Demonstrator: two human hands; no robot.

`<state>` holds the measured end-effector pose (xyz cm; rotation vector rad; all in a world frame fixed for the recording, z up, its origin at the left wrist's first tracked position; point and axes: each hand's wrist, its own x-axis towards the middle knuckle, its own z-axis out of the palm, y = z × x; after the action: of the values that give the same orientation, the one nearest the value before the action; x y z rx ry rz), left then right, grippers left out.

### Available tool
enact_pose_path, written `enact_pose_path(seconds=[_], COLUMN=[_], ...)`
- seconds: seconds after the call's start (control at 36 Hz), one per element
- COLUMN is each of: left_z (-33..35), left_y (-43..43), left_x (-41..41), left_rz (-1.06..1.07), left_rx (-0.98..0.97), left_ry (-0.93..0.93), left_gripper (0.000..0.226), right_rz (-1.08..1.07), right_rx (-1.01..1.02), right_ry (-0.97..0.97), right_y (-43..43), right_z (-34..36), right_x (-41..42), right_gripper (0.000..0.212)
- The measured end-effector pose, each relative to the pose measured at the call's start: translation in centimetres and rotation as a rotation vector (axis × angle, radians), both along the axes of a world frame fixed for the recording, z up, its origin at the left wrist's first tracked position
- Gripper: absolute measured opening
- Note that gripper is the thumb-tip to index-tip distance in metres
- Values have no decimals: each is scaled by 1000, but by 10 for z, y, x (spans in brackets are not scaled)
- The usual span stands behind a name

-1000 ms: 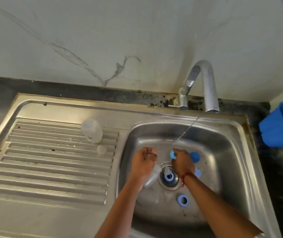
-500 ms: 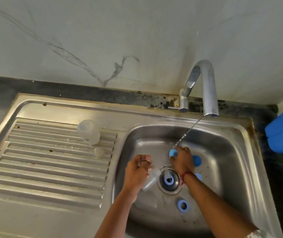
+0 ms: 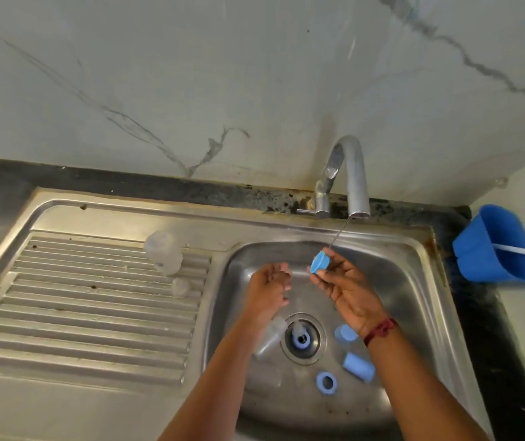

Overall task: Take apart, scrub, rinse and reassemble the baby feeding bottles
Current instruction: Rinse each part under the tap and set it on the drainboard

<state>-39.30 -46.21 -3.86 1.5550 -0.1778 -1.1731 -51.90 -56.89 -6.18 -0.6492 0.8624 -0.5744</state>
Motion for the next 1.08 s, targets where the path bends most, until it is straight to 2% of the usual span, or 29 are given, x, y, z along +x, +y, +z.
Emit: enact_pose_path(seconds=[0.08, 0.17, 0.25, 0.36, 0.44, 0.56, 0.67, 0.72, 0.78, 0.81, 0.86, 0.89, 0.97, 1.08], left_z=[4, 9, 10, 7, 1, -2, -6, -8, -10, -10, -9, -8, -4, 2], left_y=[-11, -20, -26, -28, -29, -30, -35, -39, -44, -46, -50, -50, -51, -50], left_x=[-2, -5, -8, -10, -9, -9, -12, -14, -14, -14, -13, -12, -12, -13], left_rz=[-54, -132, -197, -272, -235, -148, -130, -95, -40, -21, -4, -4, -39, -54], left_rx=[-16, -69, -130, -213, -269, -271, -186, -134, -93, -86, -97, -103, -115, -107], left_ry=[8, 11, 8, -1, -31, -85, -206, -221, -200, -171, -118, -109, -105, -59], left_gripper=[24, 31, 40, 35, 40, 25, 23, 23, 24, 23, 20, 19, 21, 31], right_rz=[33, 84, 197, 333, 402, 422, 358, 231, 122, 131, 253, 322, 383, 345], right_rx=[-152, -150, -134, -154, -197, -237, -339, -456, -614, -665, -760, -814, -902, -700], right_ry=[159, 199, 282, 473, 584, 663, 740, 740, 692, 631, 528, 519, 521, 515], right_y=[-1, -3, -9, -16, -20, -20, -16, -14, -17, -19, -21, -20, -17, -21], right_z=[4, 16, 26, 33, 36, 36, 33, 28, 22, 21, 17, 17, 16, 14], right_x=[-5, -5, -5, 1, 6, 12, 14, 11, 7, 4, 0, -1, -2, -6], right_gripper=[47, 25, 38, 56, 63, 70, 76, 61, 23, 12, 46, 54, 54, 40])
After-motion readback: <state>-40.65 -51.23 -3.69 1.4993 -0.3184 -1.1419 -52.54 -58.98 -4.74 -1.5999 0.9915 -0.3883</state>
